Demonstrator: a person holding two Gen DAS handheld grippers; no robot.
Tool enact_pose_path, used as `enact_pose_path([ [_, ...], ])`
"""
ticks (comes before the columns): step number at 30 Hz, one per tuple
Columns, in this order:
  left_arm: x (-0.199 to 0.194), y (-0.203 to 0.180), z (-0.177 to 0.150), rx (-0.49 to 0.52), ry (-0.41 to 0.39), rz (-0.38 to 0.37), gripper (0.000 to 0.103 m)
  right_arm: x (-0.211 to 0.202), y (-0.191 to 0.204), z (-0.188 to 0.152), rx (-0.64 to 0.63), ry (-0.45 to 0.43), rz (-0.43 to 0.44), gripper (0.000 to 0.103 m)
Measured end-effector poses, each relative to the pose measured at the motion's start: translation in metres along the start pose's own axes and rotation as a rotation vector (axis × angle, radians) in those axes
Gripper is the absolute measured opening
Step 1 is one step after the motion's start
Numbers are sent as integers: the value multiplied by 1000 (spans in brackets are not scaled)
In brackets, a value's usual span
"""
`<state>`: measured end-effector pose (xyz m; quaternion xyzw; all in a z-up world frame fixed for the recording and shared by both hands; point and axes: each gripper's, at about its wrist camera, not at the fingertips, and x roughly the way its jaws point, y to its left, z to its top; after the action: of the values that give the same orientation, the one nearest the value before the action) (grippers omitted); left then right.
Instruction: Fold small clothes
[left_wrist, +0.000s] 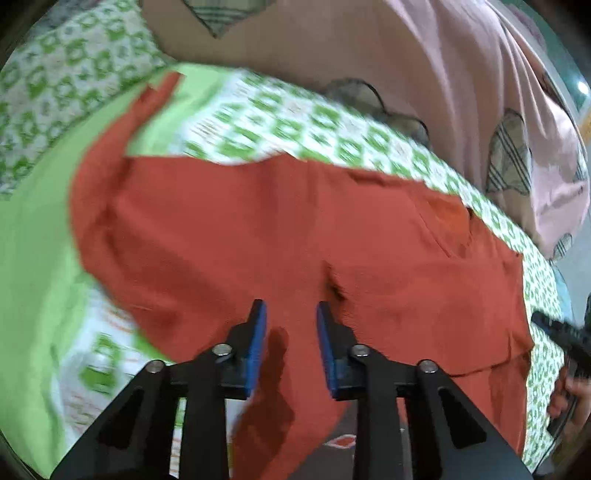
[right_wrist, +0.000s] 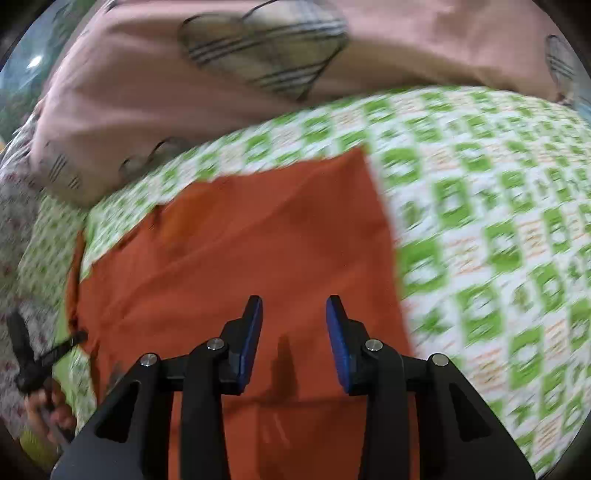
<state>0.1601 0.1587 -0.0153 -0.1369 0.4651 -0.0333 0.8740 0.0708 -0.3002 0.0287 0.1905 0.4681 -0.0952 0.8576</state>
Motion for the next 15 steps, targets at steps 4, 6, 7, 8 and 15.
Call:
enact_pose_path([
  [4, -14, 37, 28, -54, -61, 98, 54, 19, 36, -20, -39, 77, 72, 37],
  [6, -15, 51, 45, -85, -81, 140, 65, 26, 51, -31, -70, 112, 101, 37],
  [7, -16, 60, 54, -105, -99, 159, 71, 28, 57, -37, -81, 125, 115, 37],
  [8, -16, 67, 64, -116, -122, 174, 73, 31, 64, -39, -90, 137, 127, 37],
  [15, 13, 111, 124, -156, -136, 292, 75, 36, 79, -46, -118, 170, 141, 37],
])
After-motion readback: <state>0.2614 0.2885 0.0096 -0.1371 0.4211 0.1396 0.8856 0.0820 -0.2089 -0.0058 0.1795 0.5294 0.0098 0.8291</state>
